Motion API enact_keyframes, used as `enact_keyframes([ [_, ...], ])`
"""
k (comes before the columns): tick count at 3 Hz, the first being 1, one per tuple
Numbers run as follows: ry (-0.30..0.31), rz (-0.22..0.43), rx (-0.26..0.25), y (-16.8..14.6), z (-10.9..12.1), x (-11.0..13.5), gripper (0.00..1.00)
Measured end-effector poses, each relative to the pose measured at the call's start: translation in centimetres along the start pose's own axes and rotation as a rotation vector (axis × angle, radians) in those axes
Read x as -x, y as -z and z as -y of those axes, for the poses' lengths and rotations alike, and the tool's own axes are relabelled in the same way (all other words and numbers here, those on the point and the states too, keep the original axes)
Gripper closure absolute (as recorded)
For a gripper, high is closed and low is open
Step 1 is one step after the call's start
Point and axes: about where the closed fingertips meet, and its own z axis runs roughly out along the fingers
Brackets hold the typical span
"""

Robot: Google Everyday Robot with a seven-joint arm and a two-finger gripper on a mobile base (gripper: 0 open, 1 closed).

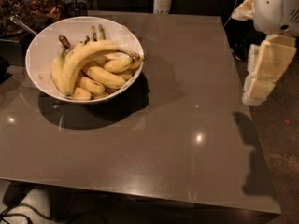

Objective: Pick banana from white bowl

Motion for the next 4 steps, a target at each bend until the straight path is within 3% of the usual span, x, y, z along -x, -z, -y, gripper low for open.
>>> enact_keyframes([
  [1, 0.092, -0.026, 0.028, -1.4, 1.1, 2.9, 0.0],
  [3, 0.114, 0.008, -0.021, -1.2, 2.2, 5.2, 0.0],
  [4, 0.175, 0.024, -0.034, -1.0, 3.7, 10.3, 0.0],
])
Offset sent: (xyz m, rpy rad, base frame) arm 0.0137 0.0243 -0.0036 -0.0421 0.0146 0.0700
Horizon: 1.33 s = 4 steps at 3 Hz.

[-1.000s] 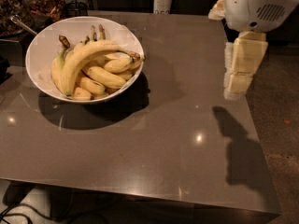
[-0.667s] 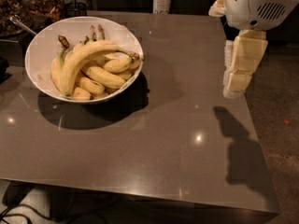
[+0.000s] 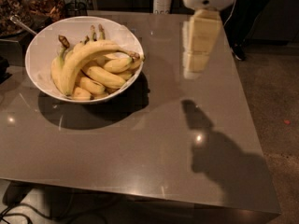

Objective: Pick banana from white bowl

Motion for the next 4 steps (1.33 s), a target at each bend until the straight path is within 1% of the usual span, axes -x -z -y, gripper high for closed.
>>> enact_keyframes([
  [1, 0.064, 0.014, 0.0, -0.7, 3.2, 5.6, 0.0],
  [2, 0.109, 0.043, 0.011, -2.4, 5.7, 10.2, 0.0],
  [3, 0.126, 0.085, -0.017, -2.5, 6.1, 11.7, 0.0],
  [4, 0.134, 0.094, -0.01, -3.7, 7.2, 12.5, 0.0],
])
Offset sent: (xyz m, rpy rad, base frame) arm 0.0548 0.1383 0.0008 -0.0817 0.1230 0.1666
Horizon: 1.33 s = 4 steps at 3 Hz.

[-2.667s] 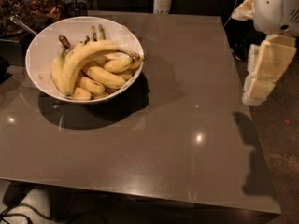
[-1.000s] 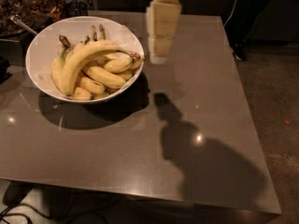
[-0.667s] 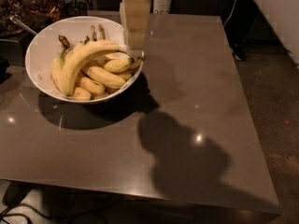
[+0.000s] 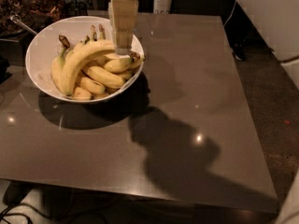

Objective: Pick banana from white bowl

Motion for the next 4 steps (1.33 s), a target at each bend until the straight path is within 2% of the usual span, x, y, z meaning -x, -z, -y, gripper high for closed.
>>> enact_keyframes([
  [1, 0.012, 0.009, 0.044, -2.5, 1.3, 1.2, 0.12],
  [2, 0.023, 0.02, 0.092, -5.1, 2.6, 2.1, 0.2],
  [3, 0.03, 0.032, 0.132, -7.6, 3.3, 3.2, 0.24],
  [4, 0.023, 0.043, 0.166, -9.3, 3.3, 4.3, 0.23],
])
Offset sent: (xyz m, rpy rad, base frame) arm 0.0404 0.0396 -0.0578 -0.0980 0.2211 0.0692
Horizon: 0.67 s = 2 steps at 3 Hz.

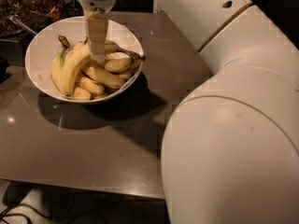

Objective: Pick banana from white bowl

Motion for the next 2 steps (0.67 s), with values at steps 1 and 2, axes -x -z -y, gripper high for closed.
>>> enact_keyframes([
  [1, -0.038, 0.002, 0.032, -1.06, -0.39, 0.16, 0.26],
  [2, -0.076, 0.003, 0.058, -1.9, -0.86, 0.11, 0.31],
])
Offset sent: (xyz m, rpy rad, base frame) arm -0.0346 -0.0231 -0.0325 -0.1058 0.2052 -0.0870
